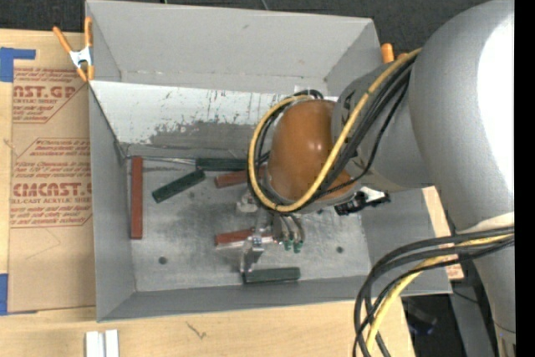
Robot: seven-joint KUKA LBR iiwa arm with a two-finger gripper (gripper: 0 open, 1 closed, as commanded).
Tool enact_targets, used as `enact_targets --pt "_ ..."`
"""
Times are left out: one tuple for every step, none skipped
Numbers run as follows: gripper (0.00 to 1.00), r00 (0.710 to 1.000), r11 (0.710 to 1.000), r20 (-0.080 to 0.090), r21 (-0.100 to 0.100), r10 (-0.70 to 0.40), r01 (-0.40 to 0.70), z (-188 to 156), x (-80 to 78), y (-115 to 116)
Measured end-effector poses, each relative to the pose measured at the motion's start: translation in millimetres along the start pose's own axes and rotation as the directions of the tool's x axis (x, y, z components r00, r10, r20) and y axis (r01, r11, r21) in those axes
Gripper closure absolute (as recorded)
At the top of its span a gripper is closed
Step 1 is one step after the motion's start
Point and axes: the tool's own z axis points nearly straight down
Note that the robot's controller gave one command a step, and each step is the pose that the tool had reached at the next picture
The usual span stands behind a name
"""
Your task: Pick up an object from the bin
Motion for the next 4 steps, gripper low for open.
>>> enact_targets --pt "0.00 1.000 1.000 -0.001 0.000 -0.011 0.011 11.8 -10.3 1.9" --pt "0.00 0.997 0.997 -0.008 0.003 0.074 -0.074 -20.0 22.8 17.7" --pt "0.00 0.999 0.999 -0.002 0.001 -0.036 0.036 4.6 23.2 15.5" --pt "1.00 0.993 0.993 0.000 -0.002 0.118 -0.118 3.9 9.9 18.6"
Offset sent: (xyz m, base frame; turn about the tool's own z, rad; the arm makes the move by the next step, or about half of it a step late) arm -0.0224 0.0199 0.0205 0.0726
